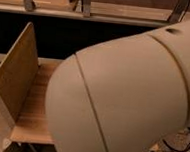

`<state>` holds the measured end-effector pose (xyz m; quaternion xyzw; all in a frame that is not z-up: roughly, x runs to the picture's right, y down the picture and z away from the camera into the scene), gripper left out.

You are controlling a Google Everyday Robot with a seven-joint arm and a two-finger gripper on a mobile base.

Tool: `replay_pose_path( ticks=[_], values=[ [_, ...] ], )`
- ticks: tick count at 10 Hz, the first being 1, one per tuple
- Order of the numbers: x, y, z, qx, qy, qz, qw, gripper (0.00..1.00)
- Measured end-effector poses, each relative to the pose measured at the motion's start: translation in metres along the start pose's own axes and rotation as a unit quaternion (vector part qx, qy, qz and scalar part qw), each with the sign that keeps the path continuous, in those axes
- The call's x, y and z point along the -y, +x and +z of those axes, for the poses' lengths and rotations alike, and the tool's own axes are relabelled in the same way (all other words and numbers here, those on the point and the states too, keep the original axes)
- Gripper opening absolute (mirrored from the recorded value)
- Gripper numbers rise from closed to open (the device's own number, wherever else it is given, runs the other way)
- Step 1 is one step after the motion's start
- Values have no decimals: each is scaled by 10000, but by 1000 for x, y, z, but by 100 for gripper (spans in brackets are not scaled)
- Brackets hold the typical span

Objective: Place the white sponge in the ceramic bowl

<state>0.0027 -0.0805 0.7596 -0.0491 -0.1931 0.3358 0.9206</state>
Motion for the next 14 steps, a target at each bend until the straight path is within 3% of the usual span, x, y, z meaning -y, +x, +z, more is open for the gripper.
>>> replay_pose_path(
  ticks=[12,13,14],
  values=[
    [0,0,0,1,-4,0,10000,63],
    [-4,-1,0,14,-56,15,10000,63],
    [-18,-3,3,45,-224,35,9997,63]
  ],
)
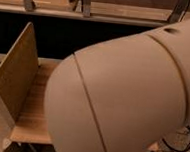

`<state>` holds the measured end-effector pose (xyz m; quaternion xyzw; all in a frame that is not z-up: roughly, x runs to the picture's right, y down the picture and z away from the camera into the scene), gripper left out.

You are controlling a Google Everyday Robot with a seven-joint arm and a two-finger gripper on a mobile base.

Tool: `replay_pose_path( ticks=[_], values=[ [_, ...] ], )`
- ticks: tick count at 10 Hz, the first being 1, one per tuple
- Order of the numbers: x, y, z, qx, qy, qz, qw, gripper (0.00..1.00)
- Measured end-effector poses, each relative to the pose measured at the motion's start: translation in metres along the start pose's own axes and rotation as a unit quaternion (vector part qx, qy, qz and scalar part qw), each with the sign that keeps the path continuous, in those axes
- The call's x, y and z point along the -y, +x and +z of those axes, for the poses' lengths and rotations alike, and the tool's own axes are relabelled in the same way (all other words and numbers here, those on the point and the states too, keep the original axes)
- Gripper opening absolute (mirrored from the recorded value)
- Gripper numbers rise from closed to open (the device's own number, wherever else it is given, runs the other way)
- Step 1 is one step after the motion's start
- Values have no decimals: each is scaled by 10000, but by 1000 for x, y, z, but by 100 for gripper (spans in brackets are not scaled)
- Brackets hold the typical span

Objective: Place the white sponge in the ceramic bowl

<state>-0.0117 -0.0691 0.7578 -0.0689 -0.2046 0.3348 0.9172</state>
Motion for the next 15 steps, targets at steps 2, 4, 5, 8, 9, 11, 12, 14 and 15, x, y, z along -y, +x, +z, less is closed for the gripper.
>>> replay_pose_path(
  ticks=[2,4,5,8,9,11,12,14,15],
  values=[
    [-50,-7,14,31,-584,20,9983,63],
    [-85,-3,20,-95,-1007,9,9949,63],
    [-98,7,20,-276,-1144,21,9930,63],
    [-103,14,20,-387,-1205,36,9919,63],
    [-102,13,20,-378,-1200,38,9921,63],
    [-106,5,26,-344,-1323,-97,9906,63],
    [-123,-3,37,-350,-1569,-196,9868,63],
    [-159,-3,56,-430,-2092,-229,9766,63],
    [-172,6,62,-559,-2308,-191,9712,63]
  ],
)
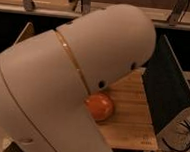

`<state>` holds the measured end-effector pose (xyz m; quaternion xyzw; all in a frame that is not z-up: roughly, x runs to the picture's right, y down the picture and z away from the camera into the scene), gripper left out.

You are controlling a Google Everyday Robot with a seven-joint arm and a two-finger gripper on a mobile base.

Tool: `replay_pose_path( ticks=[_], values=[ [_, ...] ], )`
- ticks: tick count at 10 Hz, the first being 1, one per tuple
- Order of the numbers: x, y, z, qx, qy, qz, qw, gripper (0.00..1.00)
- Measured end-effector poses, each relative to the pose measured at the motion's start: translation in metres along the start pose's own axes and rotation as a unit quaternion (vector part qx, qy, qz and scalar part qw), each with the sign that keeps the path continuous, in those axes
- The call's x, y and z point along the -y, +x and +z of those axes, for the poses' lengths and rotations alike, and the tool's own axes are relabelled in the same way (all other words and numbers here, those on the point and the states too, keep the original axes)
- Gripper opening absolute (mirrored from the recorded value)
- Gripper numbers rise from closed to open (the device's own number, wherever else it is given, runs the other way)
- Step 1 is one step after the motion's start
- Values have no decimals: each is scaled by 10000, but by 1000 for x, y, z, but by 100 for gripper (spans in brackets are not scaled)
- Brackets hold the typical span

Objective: Place the white sponge in the ceramic bowl

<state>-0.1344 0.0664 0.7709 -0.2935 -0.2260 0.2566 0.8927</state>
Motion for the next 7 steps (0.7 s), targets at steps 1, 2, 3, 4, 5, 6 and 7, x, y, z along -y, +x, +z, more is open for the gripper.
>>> replay_pose_path(
  ticks=[1,2,3,4,5,6,7],
  values=[
    [-4,9,6,-106,-122,54,9999,63],
    [-9,26,12,-278,-273,166,9991,63],
    [-11,35,14,-373,-360,236,9984,63],
    [-12,36,15,-389,-378,239,9982,63],
    [-12,36,15,-387,-376,239,9983,63],
    [-12,36,15,-387,-371,240,9983,63],
    [-12,36,15,-405,-378,218,9982,63]
  ],
)
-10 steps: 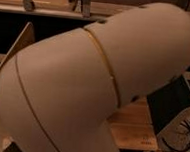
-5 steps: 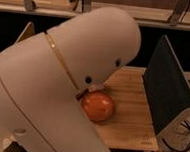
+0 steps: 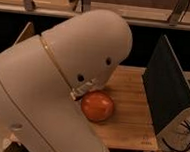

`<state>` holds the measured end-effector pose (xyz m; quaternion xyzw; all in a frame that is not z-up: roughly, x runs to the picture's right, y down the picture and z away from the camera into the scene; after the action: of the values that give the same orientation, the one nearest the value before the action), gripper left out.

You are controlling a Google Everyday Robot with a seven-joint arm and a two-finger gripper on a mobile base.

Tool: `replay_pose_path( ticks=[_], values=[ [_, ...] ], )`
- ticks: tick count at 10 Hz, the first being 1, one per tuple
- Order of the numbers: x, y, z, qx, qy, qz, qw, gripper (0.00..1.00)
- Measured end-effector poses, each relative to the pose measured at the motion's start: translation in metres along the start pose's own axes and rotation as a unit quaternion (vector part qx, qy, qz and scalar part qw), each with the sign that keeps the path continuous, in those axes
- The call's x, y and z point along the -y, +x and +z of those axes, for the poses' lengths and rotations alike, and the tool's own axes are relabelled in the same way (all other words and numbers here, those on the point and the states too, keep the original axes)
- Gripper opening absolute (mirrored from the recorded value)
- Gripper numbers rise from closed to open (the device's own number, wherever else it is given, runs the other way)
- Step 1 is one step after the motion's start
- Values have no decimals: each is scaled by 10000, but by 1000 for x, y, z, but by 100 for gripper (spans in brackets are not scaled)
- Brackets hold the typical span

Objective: Place the white sponge in the ceramic bowl

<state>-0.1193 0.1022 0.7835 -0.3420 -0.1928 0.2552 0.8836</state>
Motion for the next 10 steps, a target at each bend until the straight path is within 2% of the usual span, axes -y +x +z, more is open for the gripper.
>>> replay_pose_path(
  ticks=[1,2,4,5,6,10],
  values=[
    [-1,2,2,-56,-34,-25,10000,63],
    [-12,6,16,-301,-236,-138,9992,63],
    [-37,21,45,-919,-741,-331,9924,63],
    [-48,35,56,-1234,-1003,-344,9867,63],
    [-50,47,57,-1370,-1087,-332,9840,63],
    [-51,47,59,-1390,-1096,-336,9836,63]
  ],
)
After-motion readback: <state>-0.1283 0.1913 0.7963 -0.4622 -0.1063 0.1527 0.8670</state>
